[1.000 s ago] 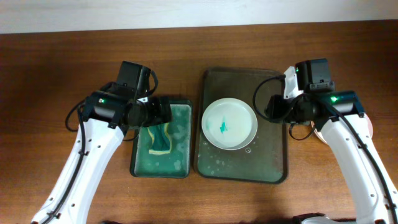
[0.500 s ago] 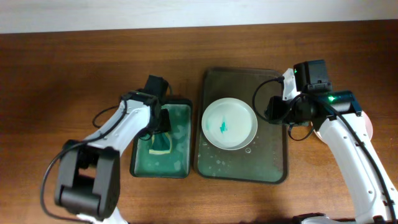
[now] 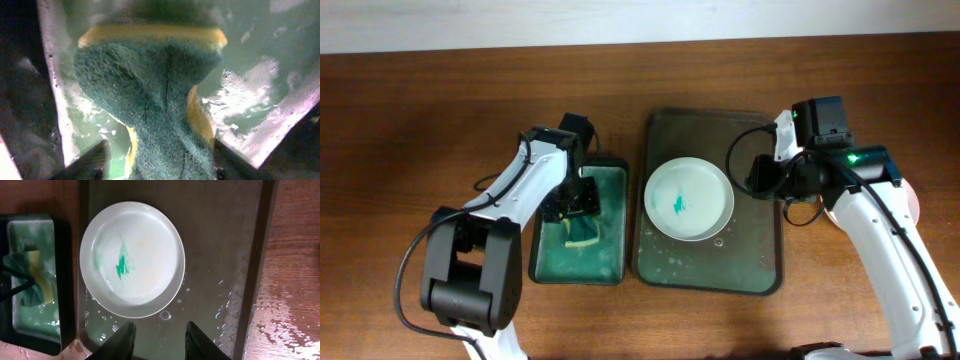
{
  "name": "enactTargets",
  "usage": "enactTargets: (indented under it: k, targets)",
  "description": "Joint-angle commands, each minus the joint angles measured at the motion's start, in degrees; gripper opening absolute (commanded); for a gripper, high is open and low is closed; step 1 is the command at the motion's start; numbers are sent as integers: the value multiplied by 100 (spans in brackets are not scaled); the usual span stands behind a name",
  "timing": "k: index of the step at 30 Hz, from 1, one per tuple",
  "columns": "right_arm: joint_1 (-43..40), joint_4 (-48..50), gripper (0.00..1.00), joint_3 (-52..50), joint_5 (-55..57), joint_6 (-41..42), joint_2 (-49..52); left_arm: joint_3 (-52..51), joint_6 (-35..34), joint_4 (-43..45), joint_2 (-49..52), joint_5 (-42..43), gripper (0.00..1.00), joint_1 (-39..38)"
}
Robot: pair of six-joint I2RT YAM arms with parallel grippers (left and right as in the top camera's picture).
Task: Clean dirty plates on tray and stack at the side
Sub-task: 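Grasp the sponge in the tub with the left gripper and lift it, then scrub the plate with the sponge while the right gripper holds its rim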
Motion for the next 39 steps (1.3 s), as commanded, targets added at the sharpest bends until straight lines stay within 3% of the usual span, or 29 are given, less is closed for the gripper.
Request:
enactTargets:
  k: [1,2,5,7,12,14,16,18,21,24,27,29,30,35,36,39]
  targets:
    - [52,22,34,-44,46,-55,20,-188,-166,138,39,125,44,-35]
    - [52,24,34,-42,46,-55,20,-350,-269,326,39,122,35,-35]
    - [52,22,34,-44,46,-55,20,-1123,-350,1394,85,103,31,-46]
    - [52,22,34,-44,46,-55,20,-1263,-348,1609,129,105,0,-42]
    - [52,24,34,-52,52,-4,118,-289,35,564,68,107,0,-48]
    - [52,-7,21,-52,48,11,291,107,299,129,48,105,0,-66]
    - [52,-13,18,-57,37,7,551,452,455,-197,-28,55,0,-66]
    - [52,22,18,-57,-339,-391,876,673,455,-216,-247,61,0,-66]
    - [52,66,17,-57,-404,-420,1025,785,452,-315,-391,61,0,-66]
    - [52,192,9,-57,-404,-420,1335,800,452,-310,-450,166,0,-68]
    - [52,310,10,-57,-404,-422,1746,800,452,-289,-450,258,0,-96]
    - [52,413,16,-57,-402,-422,2020,798,455,-114,-450,551,0,-236]
    - [52,511,24,-57,-400,-422,2188,798,452,42,-444,629,0,-374]
    - [46,979,24,-57,-376,-420,2885,798,448,1078,-411,1075,0,-1056]
    - [46,1023,24,-57,-334,-420,3001,798,448,1357,-363,1196,0,-1211]
    - [46,1102,9,-57,-337,-417,3077,798,424,2138,-61,1735,0,-1429]
